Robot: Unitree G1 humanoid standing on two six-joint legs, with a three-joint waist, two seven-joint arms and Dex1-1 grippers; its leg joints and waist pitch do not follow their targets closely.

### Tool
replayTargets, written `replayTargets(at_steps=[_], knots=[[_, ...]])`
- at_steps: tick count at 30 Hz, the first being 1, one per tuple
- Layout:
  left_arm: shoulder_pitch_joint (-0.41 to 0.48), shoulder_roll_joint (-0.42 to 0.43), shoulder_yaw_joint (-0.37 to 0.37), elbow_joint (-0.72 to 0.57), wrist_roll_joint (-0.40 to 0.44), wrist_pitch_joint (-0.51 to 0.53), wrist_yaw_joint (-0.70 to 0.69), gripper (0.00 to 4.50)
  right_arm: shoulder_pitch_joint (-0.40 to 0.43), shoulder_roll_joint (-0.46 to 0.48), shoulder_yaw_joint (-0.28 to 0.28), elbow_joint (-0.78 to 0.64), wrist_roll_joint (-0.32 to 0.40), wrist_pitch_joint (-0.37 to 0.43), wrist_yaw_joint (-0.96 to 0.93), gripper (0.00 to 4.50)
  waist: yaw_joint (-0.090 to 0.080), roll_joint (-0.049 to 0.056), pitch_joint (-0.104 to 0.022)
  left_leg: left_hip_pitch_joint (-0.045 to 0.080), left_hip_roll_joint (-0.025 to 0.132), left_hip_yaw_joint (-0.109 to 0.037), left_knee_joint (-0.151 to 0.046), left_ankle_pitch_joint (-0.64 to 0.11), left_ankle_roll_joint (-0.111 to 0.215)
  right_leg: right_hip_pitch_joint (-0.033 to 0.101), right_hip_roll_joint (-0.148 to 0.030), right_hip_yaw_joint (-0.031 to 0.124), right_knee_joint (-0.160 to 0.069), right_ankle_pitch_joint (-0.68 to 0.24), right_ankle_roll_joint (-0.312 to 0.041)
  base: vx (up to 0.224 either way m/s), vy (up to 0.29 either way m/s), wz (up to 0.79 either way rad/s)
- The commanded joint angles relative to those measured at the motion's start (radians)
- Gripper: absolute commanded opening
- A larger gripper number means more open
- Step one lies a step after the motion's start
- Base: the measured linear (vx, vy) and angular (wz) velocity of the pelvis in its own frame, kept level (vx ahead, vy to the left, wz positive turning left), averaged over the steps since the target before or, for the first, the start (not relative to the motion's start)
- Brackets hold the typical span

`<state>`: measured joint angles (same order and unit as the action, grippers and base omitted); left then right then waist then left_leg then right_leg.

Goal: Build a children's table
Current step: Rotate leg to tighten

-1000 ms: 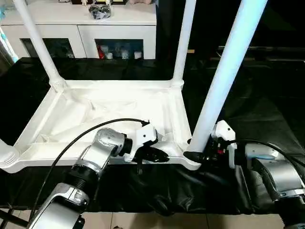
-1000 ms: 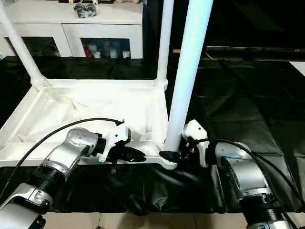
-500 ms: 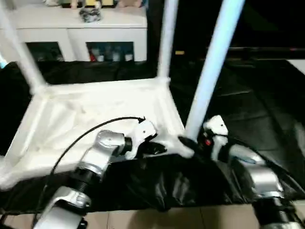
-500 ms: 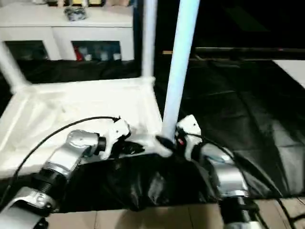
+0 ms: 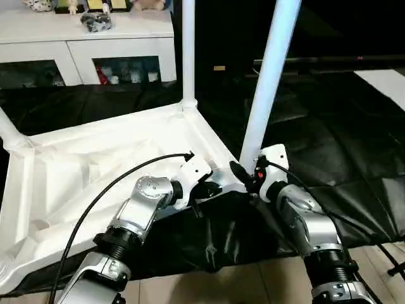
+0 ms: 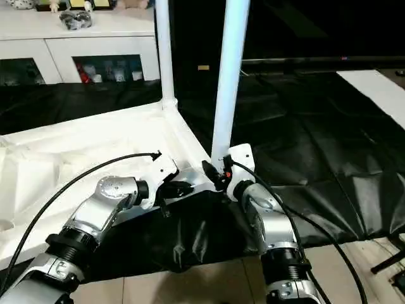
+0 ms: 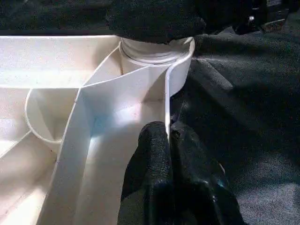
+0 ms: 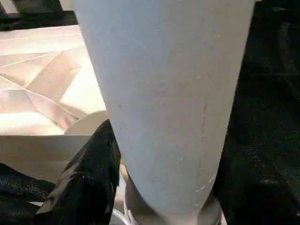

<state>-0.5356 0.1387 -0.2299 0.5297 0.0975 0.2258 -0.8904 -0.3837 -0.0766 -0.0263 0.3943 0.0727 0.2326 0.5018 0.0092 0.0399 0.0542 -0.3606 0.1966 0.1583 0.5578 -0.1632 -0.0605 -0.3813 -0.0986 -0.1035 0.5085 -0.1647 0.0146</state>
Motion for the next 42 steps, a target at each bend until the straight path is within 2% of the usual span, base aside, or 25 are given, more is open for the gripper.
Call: replayTargets(at_steps=[1,2,3,4,5,6,10,12,14,15,16,17,19,22,24,25,26,28,29,31,32,34,36,37,42], knots=[[-0.046,-0.048,-0.05,-0.013,-0.035,-0.058,-0.046,0.0,0.035,0.003,0.147,-0.011,-0.003,0.023,0.137,3.08,-0.002,0.001,-0.042,0.034,0.023,-0.018,-0.085,-0.638,-0.02,0.012,-0.052,0.017,-0.079,-0.577,-0.088,0.0,0.0,0.0],[-0.047,-0.043,-0.052,-0.01,-0.034,-0.062,-0.053,0.0,0.043,-0.015,0.155,-0.022,-0.008,0.021,0.158,3.08,0.002,-0.005,-0.044,0.032,0.021,-0.015,-0.082,-0.608,-0.011,0.013,-0.051,0.022,-0.076,-0.565,-0.093,0.0,0.0,0.0],[-0.049,-0.032,-0.054,-0.006,-0.034,-0.068,-0.064,0.0,0.053,-0.043,0.157,-0.04,-0.001,0.024,0.197,3.08,0.008,-0.003,-0.047,0.028,0.022,-0.013,-0.083,-0.568,0.001,0.015,-0.055,0.032,-0.069,-0.535,-0.112,0.0,0.0,0.0],[-0.05,-0.029,-0.055,-0.005,-0.034,-0.069,-0.068,0.0,0.056,-0.052,0.155,-0.046,0.004,0.026,0.211,3.08,0.01,-0.005,-0.048,0.023,0.023,-0.012,-0.084,-0.55,0.006,0.019,-0.055,0.035,-0.065,-0.516,-0.121,0.0,0.0,0.0],[-0.051,-0.024,-0.054,-0.003,-0.035,-0.071,-0.074,0.0,0.058,-0.063,0.154,-0.054,0.009,0.027,0.228,3.08,0.017,-0.005,-0.052,0.016,0.027,-0.008,-0.085,-0.499,0.012,0.022,-0.054,0.043,-0.052,-0.446,-0.153,0.0,0.0,0.0],[-0.055,-0.016,-0.056,0.0,-0.038,-0.08,-0.092,0.0,0.062,-0.088,0.154,-0.068,0.017,0.03,0.263,3.08,0.018,-0.009,-0.052,0.013,0.026,-0.006,-0.085,-0.486,0.016,0.024,-0.053,0.044,-0.049,-0.432,-0.159,0.0,0.0,0.0],[-0.067,0.006,-0.055,0.008,-0.048,-0.094,-0.147,0.0,0.072,-0.17,0.17,-0.095,0.036,0.029,0.39,3.08,0.038,-0.026,-0.056,0.019,0.024,0.012,-0.073,-0.419,0.044,0.018,-0.056,0.051,-0.041,-0.417,-0.182,0.0,0.0,0.0],[-0.073,0.021,-0.053,0.015,-0.054,-0.102,-0.179,0.0,0.073,-0.216,0.191,-0.099,0.034,0.017,0.457,3.08,0.049,-0.026,-0.058,0.018,0.027,0.017,-0.068,-0.373,0.055,0.018,-0.054,0.056,-0.032,-0.383,-0.195,0.0,0.0,0.0],[-0.077,0.046,-0.054,0.024,-0.061,-0.117,-0.234,0.0,0.067,-0.273,0.214,-0.11,0.042,0.012,0.55,3.08,0.058,-0.033,-0.059,0.011,0.026,0.018,-0.065,-0.336,0.064,0.024,-0.054,0.057,-0.023,-0.366,-0.198,0.0,0.0,0.0],[-0.078,0.047,-0.054,0.024,-0.061,-0.118,-0.236,0.0,0.067,-0.274,0.214,-0.111,0.043,0.012,0.554,3.08,0.06,-0.039,-0.059,0.011,0.025,0.019,-0.063,-0.328,0.067,0.023,-0.055,0.058,-0.023,-0.368,-0.198,0.0,0.0,0.0],[-0.079,0.052,-0.055,0.028,-0.061,-0.124,-0.247,0.0,0.065,-0.281,0.216,-0.113,0.046,0.012,0.575,3.08,0.066,-0.035,-0.062,0.015,0.027,0.021,-0.06,-0.312,0.07,0.02,-0.055,0.06,-0.019,-0.358,-0.203,0.045,-0.053,0.12],[-0.08,0.053,-0.056,0.03,-0.061,-0.126,-0.25,0.0,0.065,-0.283,0.216,-0.114,0.047,0.012,0.581,3.08,0.069,-0.034,-0.063,0.011,0.028,0.021,-0.058,-0.297,0.069,0.02,-0.052,0.061,-0.013,-0.333,-0.212,0.0,0.0,0.0],[-0.081,0.071,-0.058,0.033,-0.067,-0.13,-0.282,0.0,0.058,-0.311,0.232,-0.116,0.048,0.006,0.645,3.08,0.081,-0.044,-0.07,0.004,0.029,0.02,-0.054,-0.251,0.069,0.029,-0.053,0.059,0.001,-0.282,-0.219,0.0,0.0,0.0],[-0.08,0.087,-0.061,0.034,-0.075,-0.129,-0.308,0.0,0.058,-0.337,0.249,-0.127,0.057,0.011,0.706,3.08,0.09,-0.038,-0.072,0.0,0.032,0.021,-0.051,-0.206,0.079,0.031,-0.049,0.056,0.012,-0.203,-0.241,0.0,0.0,0.0],[-0.078,0.093,-0.064,0.031,-0.077,-0.126,-0.321,0.0,0.059,-0.35,0.259,-0.132,0.06,0.014,0.73,3.08,0.093,-0.03,-0.073,0.001,0.034,0.02,-0.05,-0.203,0.08,0.031,-0.048,0.054,0.017,-0.17,-0.258,0.0,0.0,0.0],[-0.078,0.094,-0.064,0.032,-0.077,-0.126,-0.324,0.0,0.059,-0.352,0.261,-0.132,0.061,0.013,0.733,3.08,0.092,-0.031,-0.072,0.0,0.035,0.02,-0.05,-0.21,0.079,0.031,-0.048,0.054,0.016,-0.172,-0.259,0.0,0.0,0.0],[-0.077,0.097,-0.065,0.033,-0.077,-0.128,-0.335,0.0,0.06,-0.359,0.265,-0.133,0.063,0.013,0.744,2.84,0.092,-0.03,-0.071,0.0,0.035,0.019,-0.051,-0.229,0.072,0.031,-0.048,0.053,0.015,-0.189,-0.259,0.0,0.0,0.0],[-0.078,0.098,-0.067,0.04,-0.078,-0.132,-0.346,0.0,0.065,-0.364,0.267,-0.137,0.068,0.019,0.76,2.77,0.093,-0.03,-0.068,0.003,0.035,0.019,-0.053,-0.269,0.058,0.03,-0.05,0.053,0.009,-0.238,-0.249,0.0,0.0,0.0],[-0.08,0.097,-0.069,0.043,-0.079,-0.133,-0.348,0.0,0.068,-0.366,0.27,-0.138,0.067,0.018,0.764,2.75,0.094,-0.026,-0.067,0.005,0.035,0.018,-0.055,-0.288,0.048,0.029,-0.05,0.053,0.006,-0.269,-0.242,0.0,0.0,0.0],[-0.084,0.097,-0.072,0.047,-0.081,-0.133,-0.351,0.0,0.073,-0.369,0.275,-0.139,0.064,0.015,0.77,2.65,0.095,-0.03,-0.067,0.008,0.035,0.019,-0.056,-0.306,0.039,0.028,-0.051,0.054,0.002,-0.295,-0.233,0.0,0.0,0.0],[-0.085,0.097,-0.074,0.048,-0.082,-0.133,-0.351,0.0,0.077,-0.369,0.278,-0.141,0.062,0.013,0.771,2.49,0.096,-0.022,-0.067,0.009,0.035,0.018,-0.057,-0.315,0.033,0.027,-0.051,0.055,0.0,-0.301,-0.23,0.0,0.0,0.0],[-0.086,0.098,-0.075,0.051,-0.083,-0.134,-0.353,0.0,0.081,-0.367,0.281,-0.145,0.061,0.013,0.77,2.37,0.097,-0.027,-0.068,0.006,0.035,0.017,-0.057,-0.309,0.032,0.03,-0.051,0.054,0.001,-0.299,-0.224,0.0,0.0,0.0],[-0.088,0.097,-0.075,0.053,-0.083,-0.134,-0.353,0.0,0.083,-0.365,0.282,-0.145,0.061,0.011,0.767,2.32,0.098,-0.025,-0.069,0.004,0.035,0.017,-0.056,-0.297,0.035,0.031,-0.052,0.054,0.002,-0.297,-0.222,0.0,0.0,0.0],[-0.089,0.097,-0.074,0.057,-0.082,-0.135,-0.353,0.0,0.083,-0.364,0.281,-0.145,0.061,0.011,0.766,2.1,0.098,-0.024,-0.069,0.004,0.035,0.017,-0.056,-0.294,0.035,0.031,-0.052,0.054,0.002,-0.294,-0.222,0.0,0.0,0.0],[-0.103,0.081,-0.052,0.082,-0.076,-0.132,-0.295,0.0,0.094,-0.348,0.28,-0.151,0.067,0.023,0.754,2.01,0.1,-0.025,-0.071,0.003,0.033,0.018,-0.054,-0.279,0.042,0.032,-0.05,0.052,0.004,-0.277,-0.225,0.0,0.0,0.0]])
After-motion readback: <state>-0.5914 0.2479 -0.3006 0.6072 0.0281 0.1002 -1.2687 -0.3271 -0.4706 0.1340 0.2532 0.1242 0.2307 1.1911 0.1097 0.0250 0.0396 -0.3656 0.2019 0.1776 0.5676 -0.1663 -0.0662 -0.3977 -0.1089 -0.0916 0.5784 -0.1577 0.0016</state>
